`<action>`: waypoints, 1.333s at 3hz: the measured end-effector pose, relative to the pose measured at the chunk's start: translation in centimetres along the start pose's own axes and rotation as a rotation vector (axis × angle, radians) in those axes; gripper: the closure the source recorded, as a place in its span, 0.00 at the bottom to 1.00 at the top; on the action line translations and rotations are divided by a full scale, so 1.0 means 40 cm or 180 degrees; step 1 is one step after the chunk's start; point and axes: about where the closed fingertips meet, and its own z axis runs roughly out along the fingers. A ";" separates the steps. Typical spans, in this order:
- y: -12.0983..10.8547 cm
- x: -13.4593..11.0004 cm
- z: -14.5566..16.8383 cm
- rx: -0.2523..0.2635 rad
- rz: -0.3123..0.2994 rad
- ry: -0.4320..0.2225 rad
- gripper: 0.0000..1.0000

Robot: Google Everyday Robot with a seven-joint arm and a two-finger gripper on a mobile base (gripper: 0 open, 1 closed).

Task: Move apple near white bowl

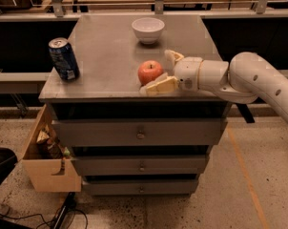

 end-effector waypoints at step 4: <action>0.008 0.008 0.039 -0.0079 0.0032 -0.0030 0.85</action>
Offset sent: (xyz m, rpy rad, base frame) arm 0.0042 0.0048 -0.0053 0.0098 0.0077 0.0079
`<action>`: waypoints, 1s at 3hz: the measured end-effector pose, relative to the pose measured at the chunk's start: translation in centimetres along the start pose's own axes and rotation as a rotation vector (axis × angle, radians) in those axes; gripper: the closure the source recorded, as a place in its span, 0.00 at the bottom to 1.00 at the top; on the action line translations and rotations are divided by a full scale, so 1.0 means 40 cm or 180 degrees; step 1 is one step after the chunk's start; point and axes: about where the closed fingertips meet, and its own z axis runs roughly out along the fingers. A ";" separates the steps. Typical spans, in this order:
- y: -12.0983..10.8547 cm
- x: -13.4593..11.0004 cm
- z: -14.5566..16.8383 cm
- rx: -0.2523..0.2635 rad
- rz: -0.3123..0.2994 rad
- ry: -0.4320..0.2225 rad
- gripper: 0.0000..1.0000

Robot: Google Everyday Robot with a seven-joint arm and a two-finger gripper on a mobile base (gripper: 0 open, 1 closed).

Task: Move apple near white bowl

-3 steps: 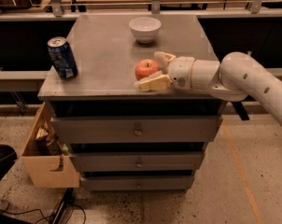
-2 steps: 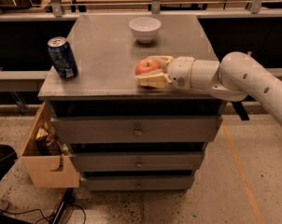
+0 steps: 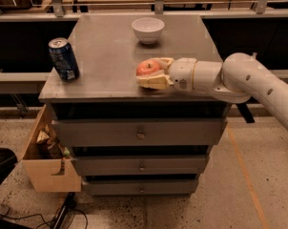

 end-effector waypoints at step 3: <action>-0.034 -0.055 0.003 -0.0002 -0.0136 0.0080 1.00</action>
Offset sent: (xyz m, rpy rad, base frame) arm -0.0004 0.0025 0.0001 0.0004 0.0001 0.0040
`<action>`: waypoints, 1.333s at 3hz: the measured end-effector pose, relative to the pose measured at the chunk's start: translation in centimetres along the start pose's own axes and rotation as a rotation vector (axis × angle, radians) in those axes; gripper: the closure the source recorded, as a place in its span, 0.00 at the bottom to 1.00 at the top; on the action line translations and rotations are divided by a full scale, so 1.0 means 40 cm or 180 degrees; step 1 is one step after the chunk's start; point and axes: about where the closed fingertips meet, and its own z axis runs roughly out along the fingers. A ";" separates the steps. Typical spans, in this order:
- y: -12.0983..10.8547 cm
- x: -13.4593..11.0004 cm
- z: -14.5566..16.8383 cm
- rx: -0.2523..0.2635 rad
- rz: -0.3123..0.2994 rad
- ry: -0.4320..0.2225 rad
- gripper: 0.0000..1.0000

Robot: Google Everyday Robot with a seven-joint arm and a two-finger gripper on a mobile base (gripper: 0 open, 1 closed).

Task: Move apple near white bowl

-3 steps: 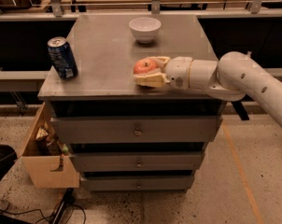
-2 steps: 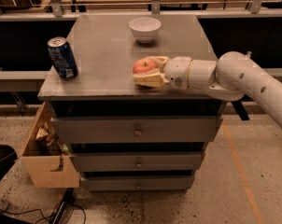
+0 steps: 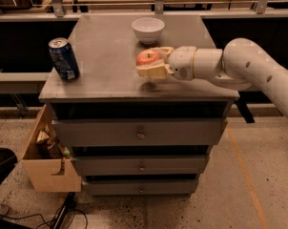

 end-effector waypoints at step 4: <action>-0.287 0.016 0.222 -0.0349 0.0446 0.0603 1.00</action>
Offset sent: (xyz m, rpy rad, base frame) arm 0.1708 -0.0260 0.1261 -0.0966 -0.0302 -0.0165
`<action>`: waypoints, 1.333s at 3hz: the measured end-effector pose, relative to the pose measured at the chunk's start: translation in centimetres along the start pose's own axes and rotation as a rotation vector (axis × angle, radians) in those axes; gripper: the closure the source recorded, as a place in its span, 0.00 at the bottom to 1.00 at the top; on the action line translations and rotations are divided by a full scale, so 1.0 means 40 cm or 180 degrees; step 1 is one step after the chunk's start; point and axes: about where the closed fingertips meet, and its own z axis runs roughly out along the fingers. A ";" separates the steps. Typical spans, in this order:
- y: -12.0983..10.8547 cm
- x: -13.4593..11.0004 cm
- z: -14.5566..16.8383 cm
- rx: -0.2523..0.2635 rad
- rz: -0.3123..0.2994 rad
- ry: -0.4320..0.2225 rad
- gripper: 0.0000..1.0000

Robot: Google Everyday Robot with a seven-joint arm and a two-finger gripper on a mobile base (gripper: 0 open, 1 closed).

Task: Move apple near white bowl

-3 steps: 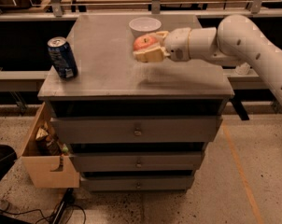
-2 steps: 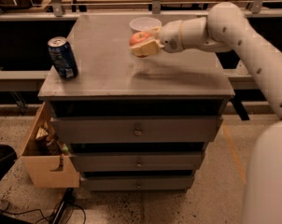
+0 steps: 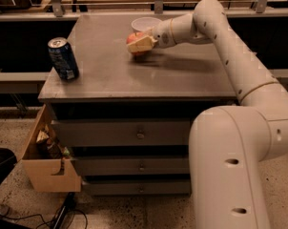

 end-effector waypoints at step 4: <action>-0.149 -0.319 -0.288 0.0976 -0.0420 -0.0848 1.00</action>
Offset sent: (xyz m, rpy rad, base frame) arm 0.0635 -0.1153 0.2059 0.2144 -0.3663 -0.2476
